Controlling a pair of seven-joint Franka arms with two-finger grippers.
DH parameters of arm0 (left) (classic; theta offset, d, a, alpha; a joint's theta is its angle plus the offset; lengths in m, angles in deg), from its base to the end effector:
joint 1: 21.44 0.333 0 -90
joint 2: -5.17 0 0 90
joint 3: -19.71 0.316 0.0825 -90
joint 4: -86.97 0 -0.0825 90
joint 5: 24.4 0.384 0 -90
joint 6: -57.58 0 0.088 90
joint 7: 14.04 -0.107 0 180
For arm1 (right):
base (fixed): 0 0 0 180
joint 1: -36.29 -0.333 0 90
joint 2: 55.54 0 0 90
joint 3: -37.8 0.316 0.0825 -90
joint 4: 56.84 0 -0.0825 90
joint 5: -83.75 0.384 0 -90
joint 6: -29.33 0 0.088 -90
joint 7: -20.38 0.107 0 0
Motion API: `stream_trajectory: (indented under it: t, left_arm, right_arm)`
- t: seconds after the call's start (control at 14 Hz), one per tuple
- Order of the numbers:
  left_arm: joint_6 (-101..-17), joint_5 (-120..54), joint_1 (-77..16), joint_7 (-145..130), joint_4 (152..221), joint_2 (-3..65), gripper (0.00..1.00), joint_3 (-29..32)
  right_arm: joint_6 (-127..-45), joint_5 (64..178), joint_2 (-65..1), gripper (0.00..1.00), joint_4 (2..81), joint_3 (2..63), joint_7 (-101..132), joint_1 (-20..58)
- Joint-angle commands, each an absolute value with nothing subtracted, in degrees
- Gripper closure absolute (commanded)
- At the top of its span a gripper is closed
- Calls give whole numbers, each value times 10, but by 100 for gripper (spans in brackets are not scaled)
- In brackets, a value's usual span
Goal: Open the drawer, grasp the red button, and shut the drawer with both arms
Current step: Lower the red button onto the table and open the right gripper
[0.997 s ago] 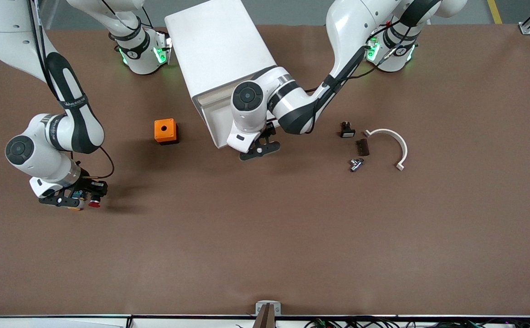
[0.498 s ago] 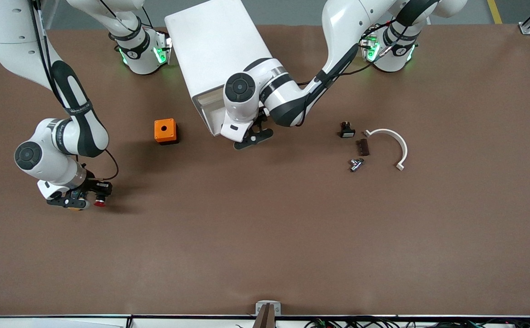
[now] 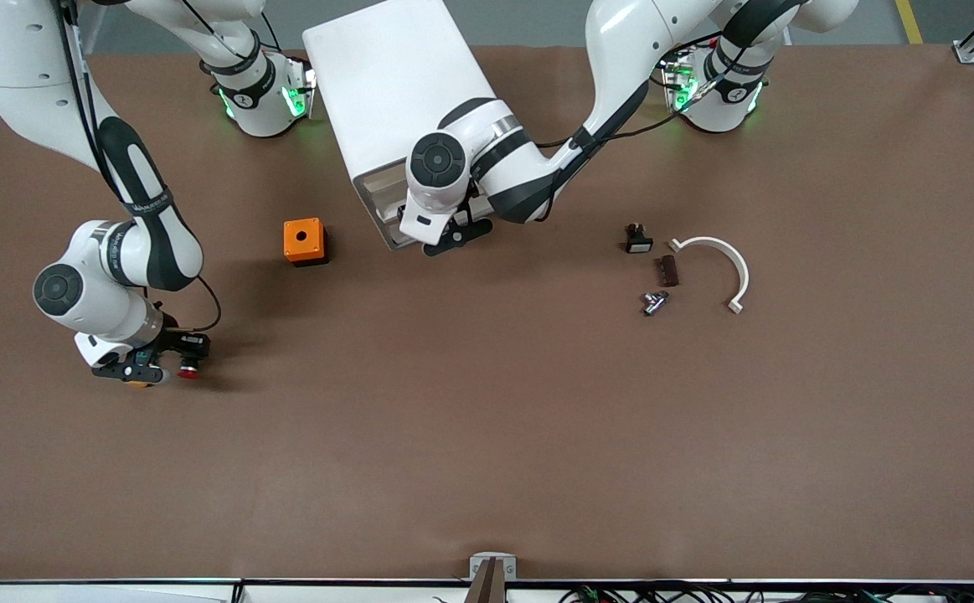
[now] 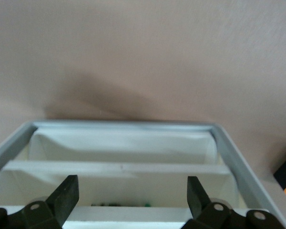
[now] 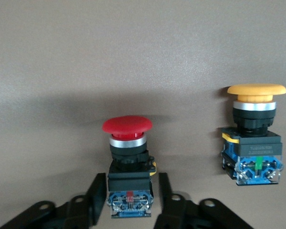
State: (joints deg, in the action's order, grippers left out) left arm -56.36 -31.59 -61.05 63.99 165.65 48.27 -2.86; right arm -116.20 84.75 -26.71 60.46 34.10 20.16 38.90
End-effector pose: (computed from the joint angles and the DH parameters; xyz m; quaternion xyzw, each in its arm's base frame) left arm 0.3817 -0.6123 0.2899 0.9594 0.2044 -0.1928 0.0247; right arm 0.5906 -0.0652 0.1899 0.9983 -0.0564 -0.0052 0.0104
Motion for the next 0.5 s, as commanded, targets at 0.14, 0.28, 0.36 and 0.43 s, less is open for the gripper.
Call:
stream_trajectory:
  t: [0.14,0.28,0.36,0.43]
  left_arm:
    - [-540,-346,-610,647,1670,469,0,-37]
    - [-540,-346,-609,641,1670,470,0,-38]
    - [-540,-345,-609,638,1670,470,0,-38]
    - [-540,-345,-609,640,1670,468,0,-38]
  right_arm:
    - [-1083,847,-275,0,550,352,199,400]
    - [-972,847,-295,0,497,352,199,401]
    - [-911,847,-306,0,468,351,199,401]
    - [-861,847,-316,0,444,351,199,402]
